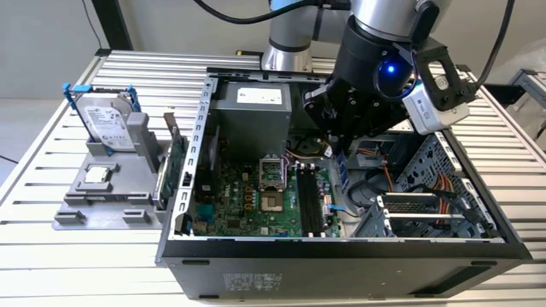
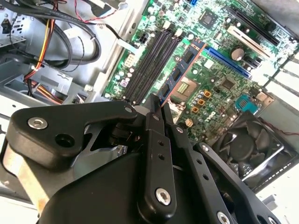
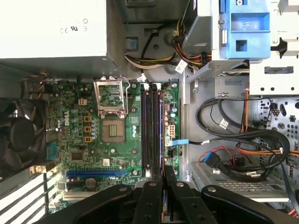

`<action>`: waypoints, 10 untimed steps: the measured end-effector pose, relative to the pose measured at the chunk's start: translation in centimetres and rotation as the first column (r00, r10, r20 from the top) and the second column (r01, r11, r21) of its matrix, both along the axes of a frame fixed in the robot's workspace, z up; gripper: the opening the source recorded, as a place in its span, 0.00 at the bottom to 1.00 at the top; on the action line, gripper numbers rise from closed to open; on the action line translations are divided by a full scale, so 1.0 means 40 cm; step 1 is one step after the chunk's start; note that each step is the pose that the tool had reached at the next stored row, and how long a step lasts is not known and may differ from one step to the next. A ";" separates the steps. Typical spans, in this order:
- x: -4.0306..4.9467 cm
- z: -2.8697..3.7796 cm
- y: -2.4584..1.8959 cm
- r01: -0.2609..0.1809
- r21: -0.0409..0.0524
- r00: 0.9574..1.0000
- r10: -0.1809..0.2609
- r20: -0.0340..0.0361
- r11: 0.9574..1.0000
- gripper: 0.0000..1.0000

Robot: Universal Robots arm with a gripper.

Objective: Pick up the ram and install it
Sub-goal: 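Insert the ram into the slot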

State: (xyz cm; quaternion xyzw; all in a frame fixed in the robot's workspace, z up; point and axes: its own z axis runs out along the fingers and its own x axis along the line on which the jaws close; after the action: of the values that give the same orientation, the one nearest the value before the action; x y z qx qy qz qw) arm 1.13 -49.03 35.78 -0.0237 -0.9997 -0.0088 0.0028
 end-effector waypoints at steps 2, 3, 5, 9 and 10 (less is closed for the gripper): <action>0.003 -0.006 0.000 0.000 0.000 1.000 0.000 0.000 1.000 0.00; 0.004 -0.010 0.000 0.000 0.000 1.000 0.000 0.000 1.000 0.00; 0.006 -0.017 0.000 0.000 0.000 1.000 0.000 0.000 1.000 0.00; 0.007 -0.031 0.000 0.000 0.000 1.000 0.000 0.000 1.000 0.00; 0.007 -0.034 0.000 0.000 0.000 1.000 0.000 0.000 1.000 0.00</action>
State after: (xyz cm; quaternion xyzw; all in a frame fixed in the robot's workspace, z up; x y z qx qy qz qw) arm 1.41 -49.02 34.41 -0.0237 -0.9997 -0.0087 0.0028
